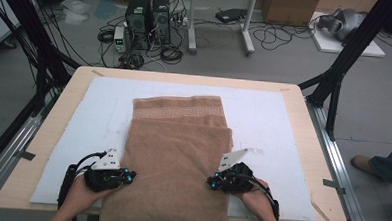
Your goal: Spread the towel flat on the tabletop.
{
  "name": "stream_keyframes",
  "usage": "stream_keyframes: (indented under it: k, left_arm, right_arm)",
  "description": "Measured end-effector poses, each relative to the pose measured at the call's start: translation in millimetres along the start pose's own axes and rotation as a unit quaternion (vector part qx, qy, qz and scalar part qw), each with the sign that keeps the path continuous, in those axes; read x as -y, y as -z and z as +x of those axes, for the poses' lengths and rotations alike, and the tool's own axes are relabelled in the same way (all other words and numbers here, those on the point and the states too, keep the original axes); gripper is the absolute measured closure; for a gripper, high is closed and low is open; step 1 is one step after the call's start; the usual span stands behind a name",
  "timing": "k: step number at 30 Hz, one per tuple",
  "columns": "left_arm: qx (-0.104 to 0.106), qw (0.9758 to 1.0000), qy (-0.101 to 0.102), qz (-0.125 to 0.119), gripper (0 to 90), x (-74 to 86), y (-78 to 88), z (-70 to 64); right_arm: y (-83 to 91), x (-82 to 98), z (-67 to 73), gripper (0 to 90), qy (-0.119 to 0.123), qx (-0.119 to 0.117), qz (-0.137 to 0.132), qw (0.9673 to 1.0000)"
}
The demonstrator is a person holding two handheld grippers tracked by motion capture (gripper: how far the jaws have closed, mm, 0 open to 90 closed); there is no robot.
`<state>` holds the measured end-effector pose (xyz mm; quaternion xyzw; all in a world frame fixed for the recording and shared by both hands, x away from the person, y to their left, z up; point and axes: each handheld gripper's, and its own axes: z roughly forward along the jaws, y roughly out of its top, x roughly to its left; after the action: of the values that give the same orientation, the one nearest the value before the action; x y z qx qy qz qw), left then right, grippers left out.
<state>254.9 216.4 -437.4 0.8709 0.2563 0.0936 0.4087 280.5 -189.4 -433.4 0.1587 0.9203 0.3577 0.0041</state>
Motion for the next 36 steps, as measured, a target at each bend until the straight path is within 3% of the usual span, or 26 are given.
stream_keyframes:
  k: [3,5,7,10,12,14,19,27,36]
  left_arm:
    - [-0.009,0.9997,0.016,-0.016,77.6,-7.9,1.2,8.0]
    - [-0.016,0.9994,0.023,-0.02,72.3,-14.8,-0.4,12.9]
    - [-0.017,0.9994,0.025,-0.017,66.4,-18.8,-3.6,15.7]
    - [-0.022,0.9995,0.017,0.011,60.7,-20.1,-13.2,18.2]
    - [-0.025,0.9991,0.009,0.034,62.0,-17.7,-20.8,18.2]
    - [-0.031,0.9992,0.001,0.024,68.3,-16.3,-21.9,16.9]
    - [-0.027,0.9993,0.004,0.025,83.8,-16.6,-21.5,17.0]
    - [-0.026,0.9995,0.004,0.015,86.2,-11.9,-13.8,11.1]
    - [-0.013,0.9999,-0.007,0.003,86.2,-1.4,9.0,-10.2]
  right_arm:
    - [6.3,-2.1,-6.1,75.6,-0.01,0.009,-0.019,0.9997]
    - [10.2,-5.5,-13.2,72.6,-0.018,0.021,-0.016,0.9995]
    - [13.5,-8.7,-21.2,71.9,-0.02,0.03,-0.019,0.9992]
    - [13.4,-9.5,-29.8,71.6,-0.028,0.03,-0.019,0.999]
    - [9.9,-8.1,-30.9,71.5,-0.033,0.03,-0.006,0.999]
    - [0.9,-4.9,-31.7,72.6,-0.028,0.026,0.017,0.9991]
    - [0.5,0.5,-30.9,82.2,-0.032,0.031,-0.004,0.999]
    - [0.7,-1.1,-27.1,86.3,-0.016,0.019,0.002,0.9997]
    - [10.3,1.0,-0.4,86.5,0.008,-0.004,-0.005,0.9999]
